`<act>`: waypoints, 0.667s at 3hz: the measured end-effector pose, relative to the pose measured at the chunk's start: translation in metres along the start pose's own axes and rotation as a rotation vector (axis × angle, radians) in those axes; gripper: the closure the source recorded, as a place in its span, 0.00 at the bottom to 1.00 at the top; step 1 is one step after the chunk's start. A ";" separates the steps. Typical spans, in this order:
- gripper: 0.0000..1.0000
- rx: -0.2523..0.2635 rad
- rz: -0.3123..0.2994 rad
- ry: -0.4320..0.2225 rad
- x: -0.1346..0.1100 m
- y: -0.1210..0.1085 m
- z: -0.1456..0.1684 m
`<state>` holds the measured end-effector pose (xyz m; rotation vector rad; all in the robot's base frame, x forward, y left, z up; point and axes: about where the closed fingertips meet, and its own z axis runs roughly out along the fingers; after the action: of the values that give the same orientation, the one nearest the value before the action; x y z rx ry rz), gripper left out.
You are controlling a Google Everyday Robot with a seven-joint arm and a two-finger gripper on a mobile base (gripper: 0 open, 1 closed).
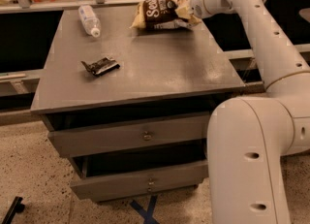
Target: Move brown chip bag near rxbar chocolate
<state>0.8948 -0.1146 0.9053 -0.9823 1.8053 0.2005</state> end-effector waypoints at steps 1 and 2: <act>1.00 -0.079 0.015 -0.013 -0.019 0.017 -0.029; 1.00 -0.157 0.046 -0.032 -0.033 0.036 -0.049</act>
Offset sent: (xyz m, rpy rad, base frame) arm -0.0940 0.0199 0.0723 0.1516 0.1486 0.1989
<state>0.8398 -0.1004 0.9452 -1.0417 1.8044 0.3887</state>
